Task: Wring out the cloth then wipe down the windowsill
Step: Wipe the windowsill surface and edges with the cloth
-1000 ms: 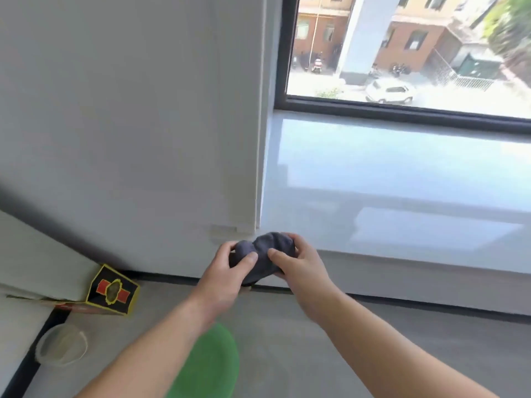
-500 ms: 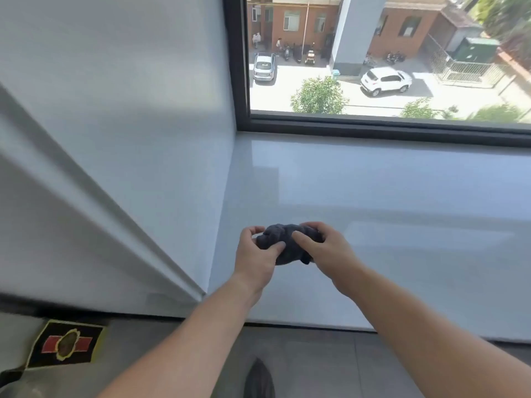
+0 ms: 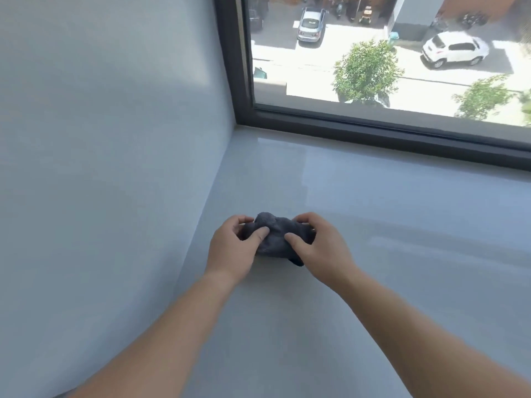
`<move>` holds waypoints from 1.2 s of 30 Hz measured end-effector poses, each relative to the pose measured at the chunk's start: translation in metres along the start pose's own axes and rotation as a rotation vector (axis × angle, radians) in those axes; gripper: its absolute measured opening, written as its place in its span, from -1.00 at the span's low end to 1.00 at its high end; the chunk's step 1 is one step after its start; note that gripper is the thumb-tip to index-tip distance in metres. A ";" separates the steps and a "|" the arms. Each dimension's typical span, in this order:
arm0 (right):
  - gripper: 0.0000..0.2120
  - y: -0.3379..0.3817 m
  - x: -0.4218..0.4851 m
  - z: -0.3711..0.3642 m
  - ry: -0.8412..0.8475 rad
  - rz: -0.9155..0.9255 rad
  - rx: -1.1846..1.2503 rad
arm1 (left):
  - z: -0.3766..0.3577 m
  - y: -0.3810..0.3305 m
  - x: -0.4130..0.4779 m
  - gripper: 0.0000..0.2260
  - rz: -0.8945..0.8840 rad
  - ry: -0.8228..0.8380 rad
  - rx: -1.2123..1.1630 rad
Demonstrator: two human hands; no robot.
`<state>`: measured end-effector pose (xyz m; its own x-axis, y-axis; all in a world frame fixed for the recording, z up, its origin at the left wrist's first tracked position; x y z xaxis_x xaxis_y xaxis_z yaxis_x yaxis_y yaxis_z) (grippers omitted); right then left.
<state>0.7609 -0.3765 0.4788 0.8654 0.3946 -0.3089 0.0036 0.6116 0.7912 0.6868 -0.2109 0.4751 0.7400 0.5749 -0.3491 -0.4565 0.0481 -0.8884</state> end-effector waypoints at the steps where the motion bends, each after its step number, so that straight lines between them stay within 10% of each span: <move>1: -0.81 0.000 0.012 0.000 0.025 0.050 -0.043 | -0.001 -0.001 0.009 -0.73 0.006 -0.036 -0.005; 10: -0.54 0.001 0.105 -0.009 0.053 0.359 -0.282 | -0.020 -0.007 0.075 -0.76 -0.118 -0.222 -0.094; 20: -0.45 0.000 0.132 -0.036 0.224 0.907 -0.881 | -0.002 0.049 0.057 -0.50 -0.322 -0.156 0.803; 36: -0.45 0.059 0.268 -0.049 0.071 0.788 -0.870 | 0.001 0.056 0.055 -0.47 -0.344 -0.126 0.958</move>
<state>0.9690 -0.2009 0.4171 0.4459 0.8934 0.0543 -0.8873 0.4332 0.1581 0.7022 -0.1758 0.4064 0.8734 0.4856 -0.0377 -0.4729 0.8269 -0.3043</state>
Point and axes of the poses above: each hand's wrist, its own x-axis towards the middle knuckle, its own z-axis out of the back of the hand, y = z × x, the point moved 2 cm from there along x, towards the middle knuckle, and after that the axes turned 2 degrees about -x, right-handed, at the moved point
